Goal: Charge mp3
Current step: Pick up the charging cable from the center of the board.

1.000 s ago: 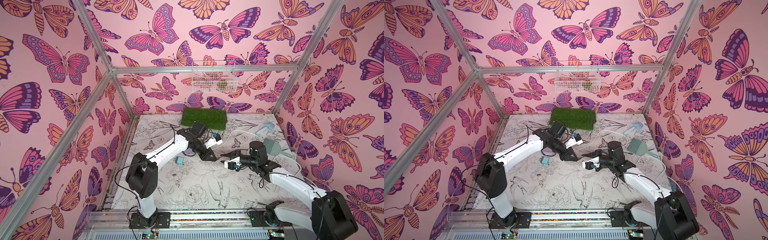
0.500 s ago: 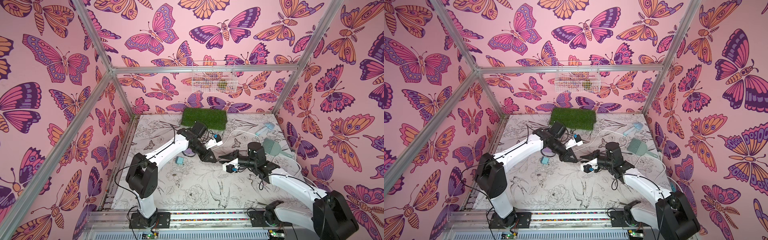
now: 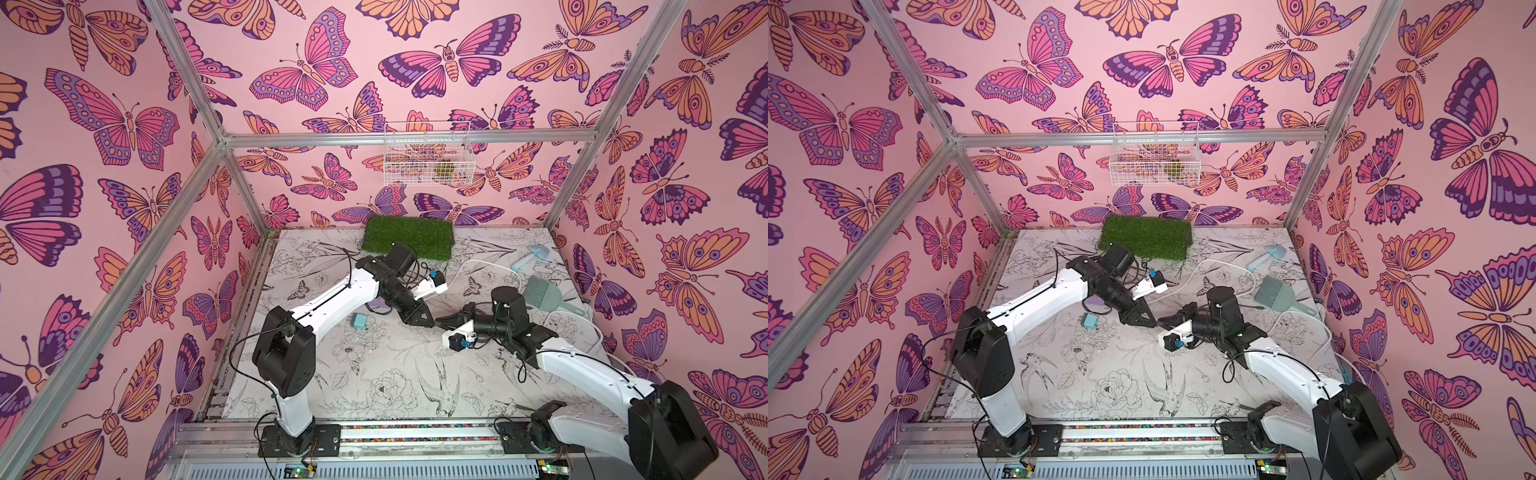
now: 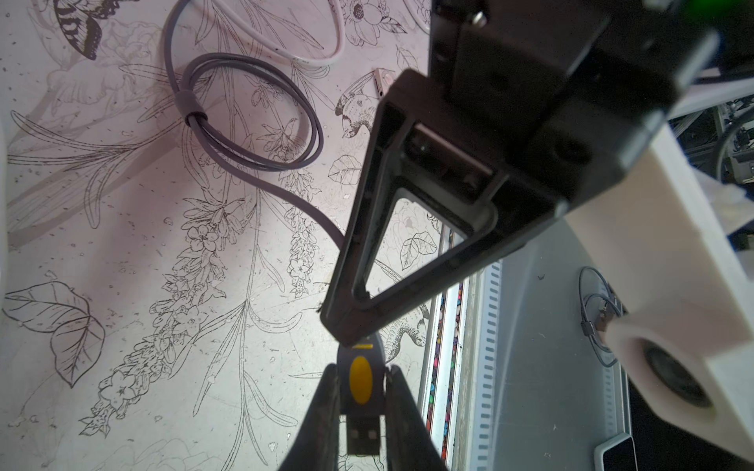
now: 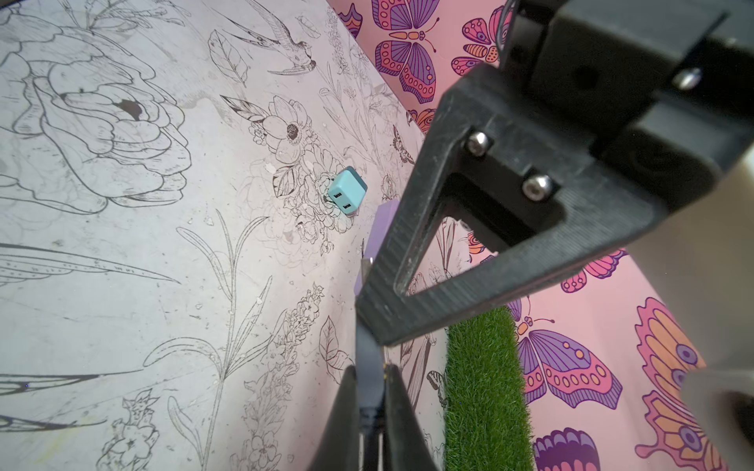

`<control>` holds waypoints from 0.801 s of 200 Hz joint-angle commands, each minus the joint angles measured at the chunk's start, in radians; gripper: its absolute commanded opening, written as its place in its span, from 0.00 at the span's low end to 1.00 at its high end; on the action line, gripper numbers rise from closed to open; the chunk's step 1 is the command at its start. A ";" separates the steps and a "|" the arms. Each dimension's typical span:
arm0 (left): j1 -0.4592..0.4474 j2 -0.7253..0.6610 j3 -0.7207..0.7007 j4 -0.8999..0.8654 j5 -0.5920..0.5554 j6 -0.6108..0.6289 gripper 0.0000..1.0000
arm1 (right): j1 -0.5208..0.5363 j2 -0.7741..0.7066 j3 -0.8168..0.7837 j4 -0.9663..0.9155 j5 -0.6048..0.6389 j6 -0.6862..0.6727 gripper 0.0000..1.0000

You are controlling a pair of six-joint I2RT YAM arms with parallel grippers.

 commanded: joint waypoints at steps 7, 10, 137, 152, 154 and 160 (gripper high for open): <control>-0.012 0.006 0.016 -0.026 -0.004 0.029 0.22 | 0.008 -0.015 0.001 -0.029 0.023 -0.003 0.01; -0.013 0.005 0.017 -0.025 -0.009 0.028 0.27 | 0.008 -0.015 0.001 -0.032 0.024 -0.004 0.01; 0.131 -0.350 -0.319 0.334 -0.515 -0.074 0.96 | 0.011 0.013 -0.031 -0.041 0.161 0.177 0.00; 0.162 -0.401 -0.406 0.377 -0.555 -0.013 0.98 | 0.011 0.019 -0.027 -0.055 0.179 0.231 0.00; 0.166 -0.410 -0.419 0.384 -0.558 -0.002 0.98 | 0.011 0.020 -0.026 -0.056 0.184 0.242 0.00; 0.178 -0.424 -0.462 0.412 -0.565 0.035 0.98 | 0.011 0.021 -0.025 -0.061 0.187 0.265 0.00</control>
